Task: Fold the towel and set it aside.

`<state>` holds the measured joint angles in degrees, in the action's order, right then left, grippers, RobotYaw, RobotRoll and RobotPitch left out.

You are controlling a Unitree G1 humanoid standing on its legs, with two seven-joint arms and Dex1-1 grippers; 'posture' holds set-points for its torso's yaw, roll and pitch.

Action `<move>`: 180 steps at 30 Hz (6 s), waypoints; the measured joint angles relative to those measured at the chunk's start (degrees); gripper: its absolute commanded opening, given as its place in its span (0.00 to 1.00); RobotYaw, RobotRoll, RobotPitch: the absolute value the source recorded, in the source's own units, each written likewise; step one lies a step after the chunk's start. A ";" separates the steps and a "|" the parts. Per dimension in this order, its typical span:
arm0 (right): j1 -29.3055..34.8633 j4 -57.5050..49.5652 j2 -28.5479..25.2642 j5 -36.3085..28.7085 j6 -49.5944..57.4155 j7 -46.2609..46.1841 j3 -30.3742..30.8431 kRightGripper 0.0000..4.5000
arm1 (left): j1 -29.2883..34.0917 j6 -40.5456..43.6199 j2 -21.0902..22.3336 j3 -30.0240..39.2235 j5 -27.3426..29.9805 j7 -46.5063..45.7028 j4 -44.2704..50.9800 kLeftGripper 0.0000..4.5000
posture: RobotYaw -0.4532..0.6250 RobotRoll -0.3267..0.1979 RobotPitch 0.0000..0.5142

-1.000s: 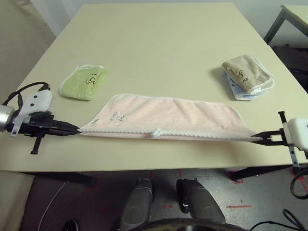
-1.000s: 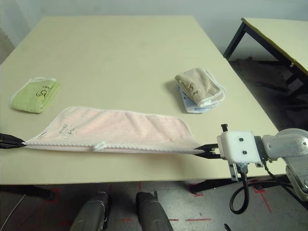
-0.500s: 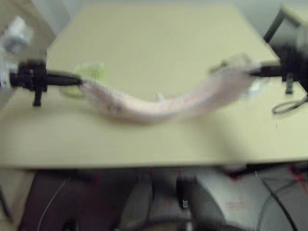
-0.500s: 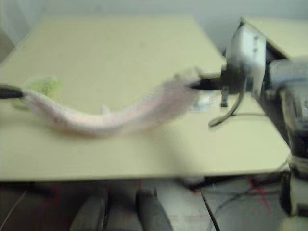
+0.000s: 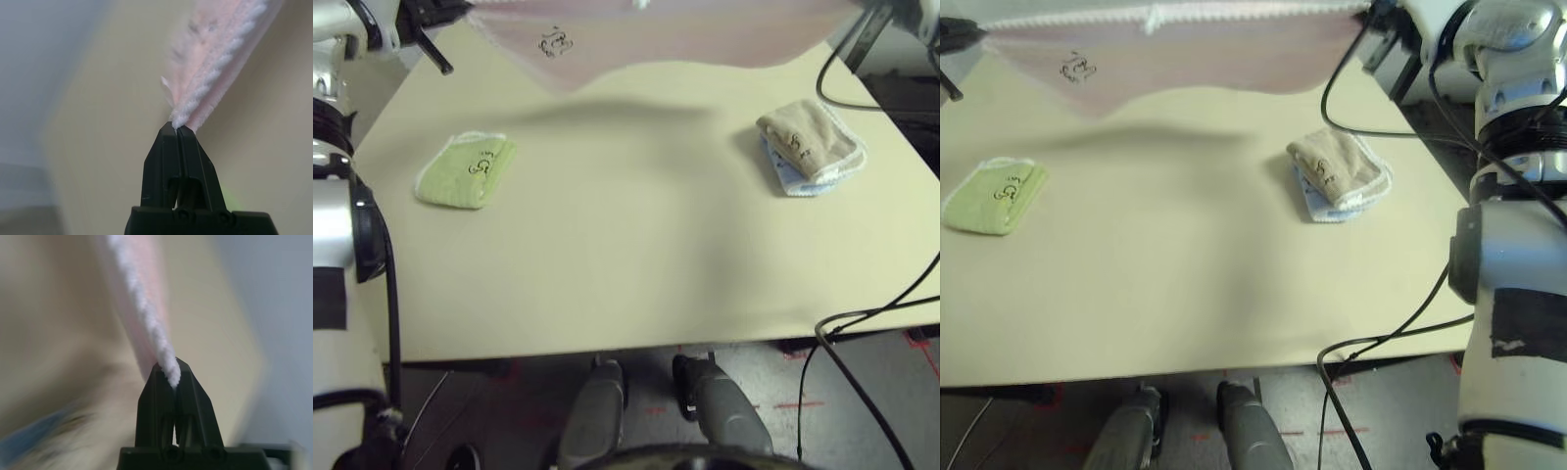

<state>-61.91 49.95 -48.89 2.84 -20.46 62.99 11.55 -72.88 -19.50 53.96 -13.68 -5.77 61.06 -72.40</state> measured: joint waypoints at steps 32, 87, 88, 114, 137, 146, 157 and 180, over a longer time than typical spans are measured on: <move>47.60 -59.79 -18.06 -28.20 38.48 17.10 -13.99 0.00 | 45.35 18.25 19.13 7.51 29.44 31.23 46.38 0.01 | 0.42 0.62 0.32; 8.20 -11.26 -3.24 -9.26 45.60 23.35 1.97 0.00 | 0.46 2.56 -6.89 -1.80 -4.66 16.82 -2.61 0.14 | 0.42 0.62 0.33; 8.20 -11.07 -3.11 -9.07 45.41 23.13 1.96 0.09 | 0.46 2.38 -7.00 -1.75 -5.12 16.38 -2.61 0.22 | 0.42 0.62 0.33; 30.71 -44.63 -9.50 -14.68 61.89 15.21 -9.44 1.00 | 14.57 -0.84 1.44 9.72 -0.39 23.96 0.76 1.00 | 0.43 0.62 0.35; 38.07 -51.98 -3.99 -18.32 63.82 0.03 -11.82 1.00 | 26.78 9.65 -6.71 12.88 6.32 23.17 11.09 0.48 | 0.41 0.62 0.34; 35.85 -49.42 -6.12 -20.30 66.66 1.20 -12.67 1.00 | 28.51 10.29 -3.60 12.80 6.57 26.12 12.54 0.01 | 0.42 0.62 0.34; 21.91 -40.71 -7.84 -25.45 94.45 1.78 -7.40 1.00 | 35.04 14.98 -0.62 13.43 10.07 29.31 22.61 0.05 | 0.44 0.62 0.34; 0.68 -0.72 2.62 -21.81 97.67 -3.53 -1.67 1.00 | 32.58 9.97 10.42 13.98 17.50 30.96 19.68 0.99 | 0.51 0.62 0.30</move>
<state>-61.22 49.22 -46.27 -18.98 77.21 59.46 9.88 -40.29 -9.52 64.39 0.30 11.72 92.01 -52.72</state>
